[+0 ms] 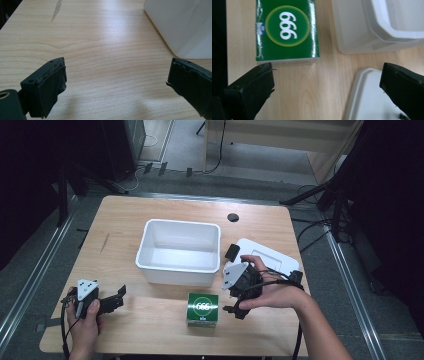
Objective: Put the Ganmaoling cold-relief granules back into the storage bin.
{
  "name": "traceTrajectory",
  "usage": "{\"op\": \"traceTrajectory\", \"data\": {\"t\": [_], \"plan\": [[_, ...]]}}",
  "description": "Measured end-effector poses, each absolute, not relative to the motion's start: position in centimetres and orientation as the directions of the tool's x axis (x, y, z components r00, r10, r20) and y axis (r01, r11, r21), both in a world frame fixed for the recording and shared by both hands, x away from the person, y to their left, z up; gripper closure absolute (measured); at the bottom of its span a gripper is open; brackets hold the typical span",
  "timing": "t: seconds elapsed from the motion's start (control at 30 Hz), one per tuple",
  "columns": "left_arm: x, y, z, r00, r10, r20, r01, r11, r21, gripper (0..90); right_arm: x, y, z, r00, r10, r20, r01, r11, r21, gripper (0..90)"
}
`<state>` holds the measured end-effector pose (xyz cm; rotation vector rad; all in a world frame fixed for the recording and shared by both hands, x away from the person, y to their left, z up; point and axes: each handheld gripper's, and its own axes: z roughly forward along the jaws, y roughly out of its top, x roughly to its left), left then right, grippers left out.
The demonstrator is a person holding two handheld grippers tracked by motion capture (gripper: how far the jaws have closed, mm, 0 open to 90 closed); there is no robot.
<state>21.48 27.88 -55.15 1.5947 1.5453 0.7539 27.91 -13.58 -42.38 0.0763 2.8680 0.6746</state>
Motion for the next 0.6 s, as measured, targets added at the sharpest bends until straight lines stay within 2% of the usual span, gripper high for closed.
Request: {"op": "traceTrajectory", "data": {"t": [0.6], "plan": [[21.5, 27.9, -55.2, 0.085, 0.992, -0.097, 0.531, 0.037, 0.847, 2.6, 25.9, -11.4, -44.5, -0.991, 0.039, -0.128, -0.022, 0.898, 0.439, 0.0]]}}
